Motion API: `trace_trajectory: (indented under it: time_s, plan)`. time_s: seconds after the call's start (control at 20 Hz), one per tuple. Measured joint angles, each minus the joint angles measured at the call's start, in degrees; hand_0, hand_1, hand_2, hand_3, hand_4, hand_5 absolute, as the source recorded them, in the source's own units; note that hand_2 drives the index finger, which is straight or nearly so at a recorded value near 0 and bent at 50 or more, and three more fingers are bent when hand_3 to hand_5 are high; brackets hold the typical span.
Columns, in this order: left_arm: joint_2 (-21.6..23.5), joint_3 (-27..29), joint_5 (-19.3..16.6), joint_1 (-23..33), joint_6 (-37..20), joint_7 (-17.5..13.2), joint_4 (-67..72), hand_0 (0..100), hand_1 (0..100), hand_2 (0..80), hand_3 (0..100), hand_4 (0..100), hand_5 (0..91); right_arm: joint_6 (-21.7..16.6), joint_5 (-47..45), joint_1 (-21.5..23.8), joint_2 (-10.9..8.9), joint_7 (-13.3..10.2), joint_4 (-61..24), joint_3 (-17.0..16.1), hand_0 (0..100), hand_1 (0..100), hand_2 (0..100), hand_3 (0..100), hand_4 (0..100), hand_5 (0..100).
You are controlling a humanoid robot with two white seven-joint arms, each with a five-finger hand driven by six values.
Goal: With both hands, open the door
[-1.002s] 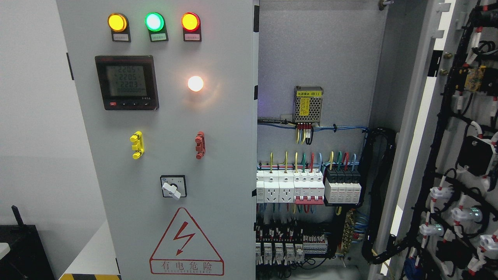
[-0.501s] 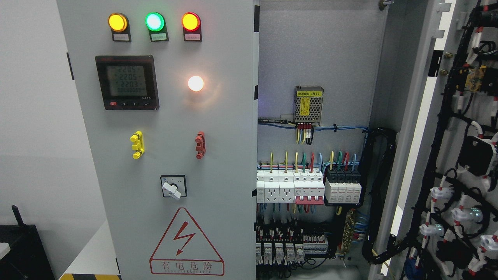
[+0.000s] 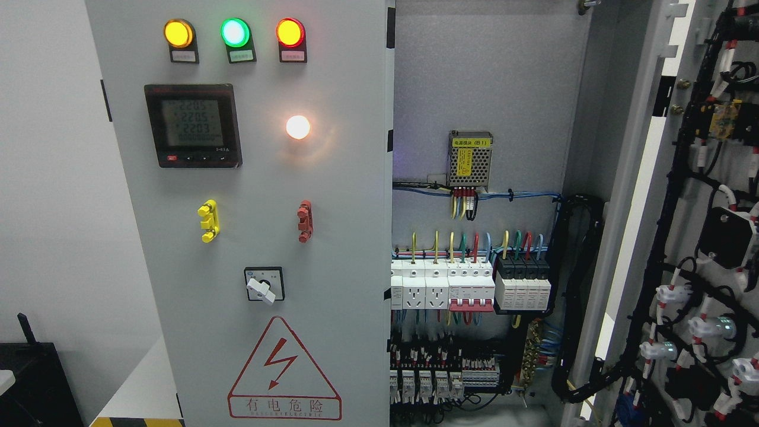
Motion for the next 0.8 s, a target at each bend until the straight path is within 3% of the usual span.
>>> trace_trajectory:
  time_s: [0.15,0.8]
  plan:
    - [-0.1,0.0,0.0,-0.3,0.1,0.0,0.3,12,39,0.0,0,0,0.0,-2.9,-0.1,0.0,0.0,0.0,-2.1,-0.1,12,39,0,0,0,0]
    - [-0.2,0.0,0.0,-0.6,0.2,0.0,1.0,12,39,0.0,0,0,0.0,-8.9,-0.2,-0.1,0.13,0.0,-8.9,-0.3,12,39,0,0,0,0]
